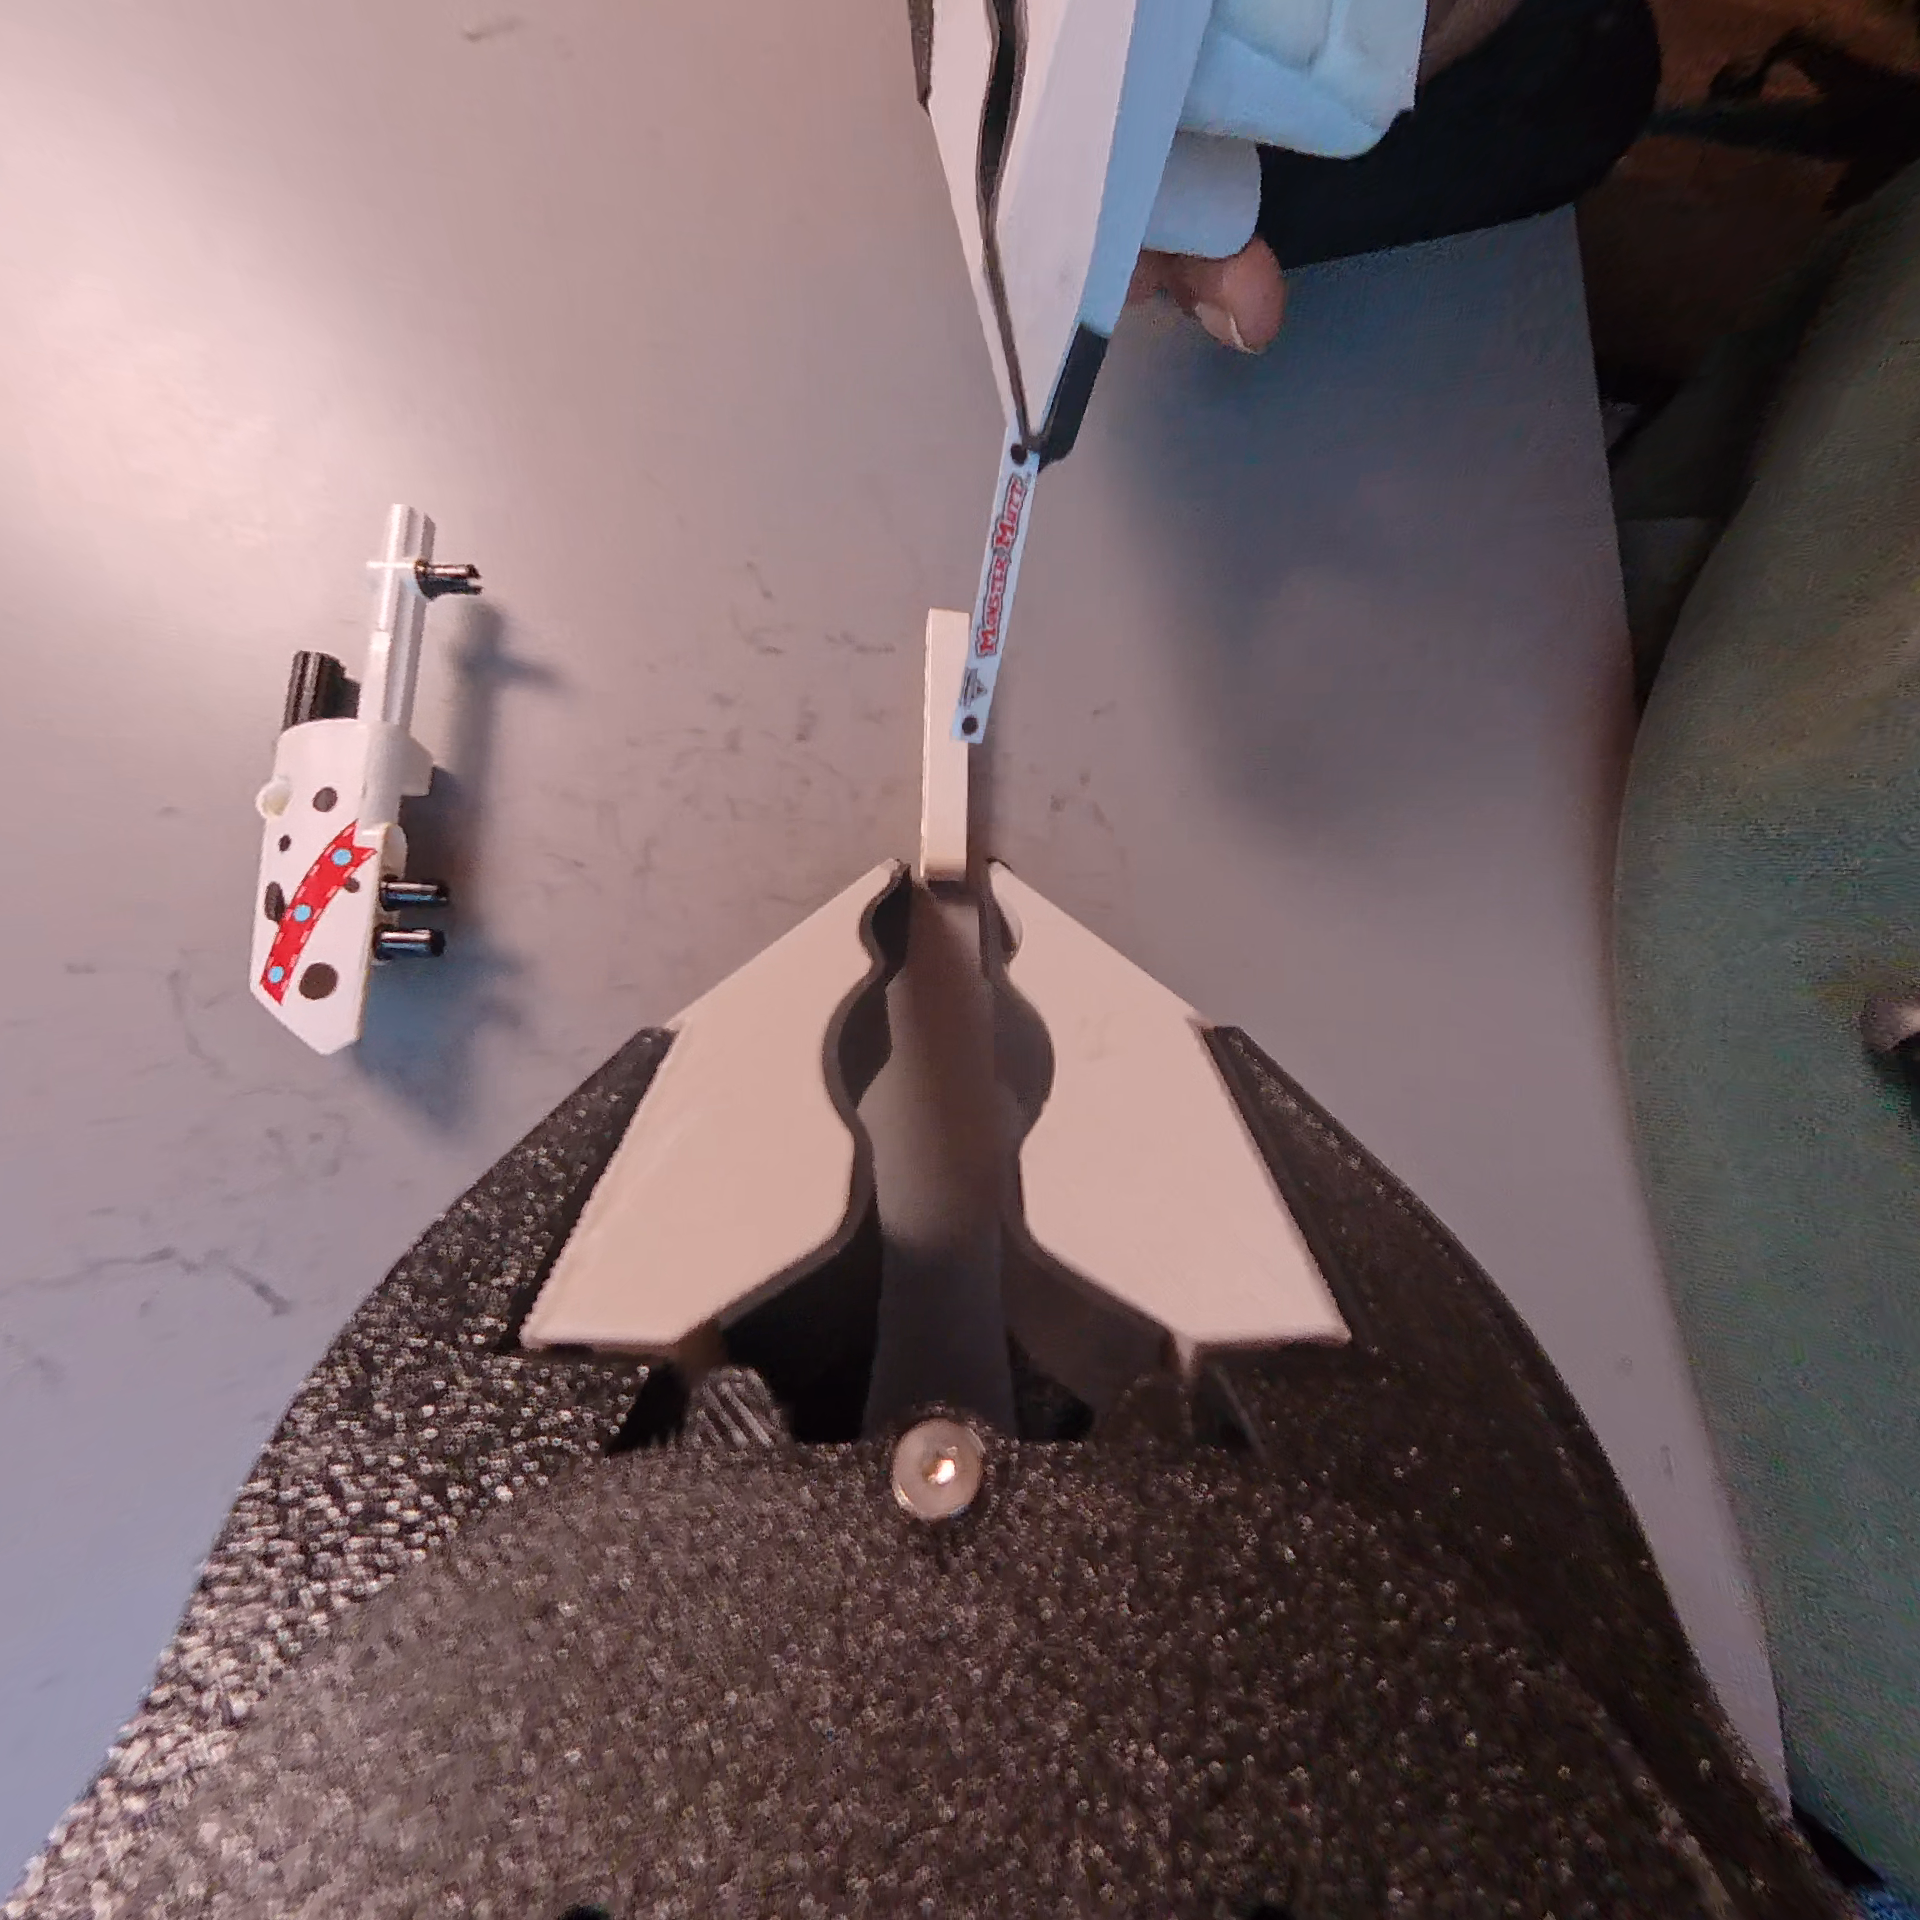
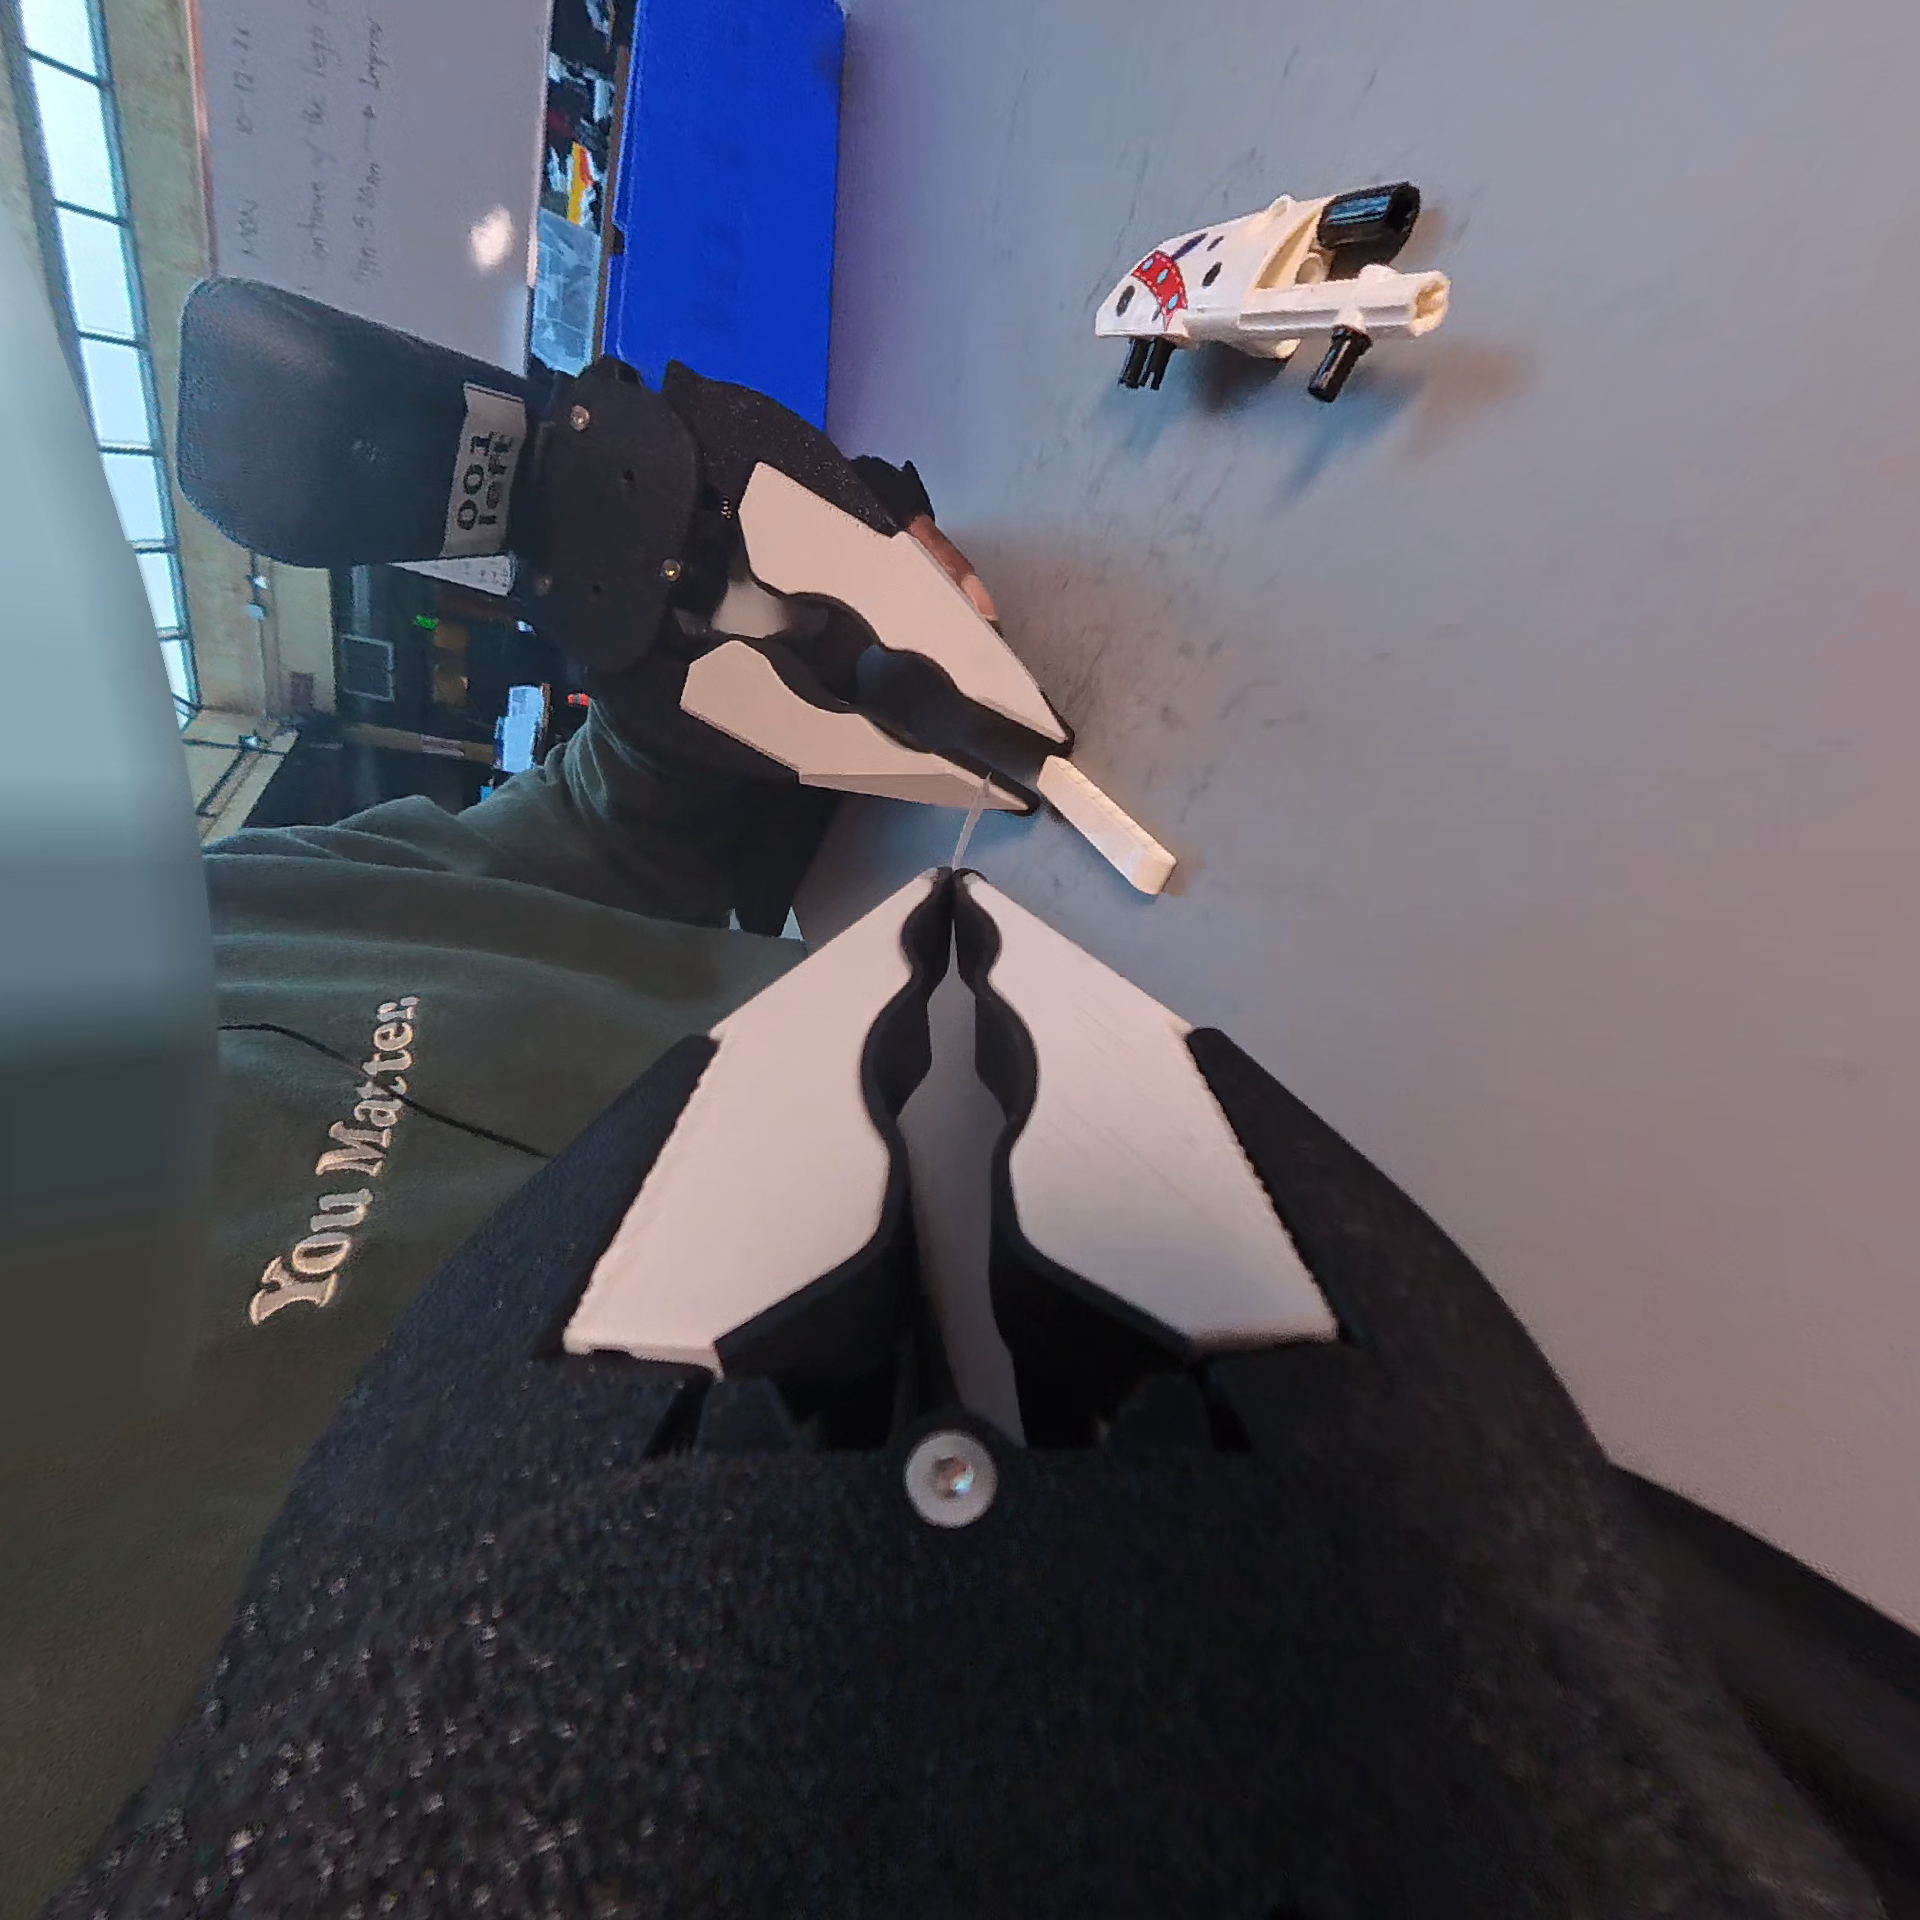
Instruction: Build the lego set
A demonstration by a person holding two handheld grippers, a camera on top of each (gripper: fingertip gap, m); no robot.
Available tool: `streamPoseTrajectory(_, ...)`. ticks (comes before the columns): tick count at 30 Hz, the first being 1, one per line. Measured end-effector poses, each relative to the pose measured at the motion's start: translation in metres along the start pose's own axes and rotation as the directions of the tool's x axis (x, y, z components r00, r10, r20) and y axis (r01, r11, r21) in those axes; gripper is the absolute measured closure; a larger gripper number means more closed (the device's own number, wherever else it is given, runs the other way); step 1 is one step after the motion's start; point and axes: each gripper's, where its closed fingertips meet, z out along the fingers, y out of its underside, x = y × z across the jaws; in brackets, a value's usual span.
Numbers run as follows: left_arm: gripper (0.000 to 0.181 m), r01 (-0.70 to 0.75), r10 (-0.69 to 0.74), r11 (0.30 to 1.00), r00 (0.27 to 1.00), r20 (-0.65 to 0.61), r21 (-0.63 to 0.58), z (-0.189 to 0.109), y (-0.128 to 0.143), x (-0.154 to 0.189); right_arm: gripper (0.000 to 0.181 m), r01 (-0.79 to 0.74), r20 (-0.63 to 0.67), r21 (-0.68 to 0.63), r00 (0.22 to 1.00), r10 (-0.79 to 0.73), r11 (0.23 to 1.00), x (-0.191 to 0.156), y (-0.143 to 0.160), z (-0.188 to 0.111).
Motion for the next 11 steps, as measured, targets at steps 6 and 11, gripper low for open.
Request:
streamPoseTrajectory(6, 0.174, -0.010, 0.010, 1.000, 1.000, 0.000, 0.023, 0.001, 0.000, -0.002, 0.181, -0.056, -0.056, 0.033, 0.997, 0.058, 0.998, 0.008, 0.000, 0.009)
streamPoseTrajectory(11, 0.168, -0.021, 0.021, 0.999, 1.000, -0.021, 0.032, 0.000, 0.000, 0.001, 0.181, -0.098, -0.040, 0.029, 0.994, 0.100, 0.995, 0.009, 0.002, 0.016)
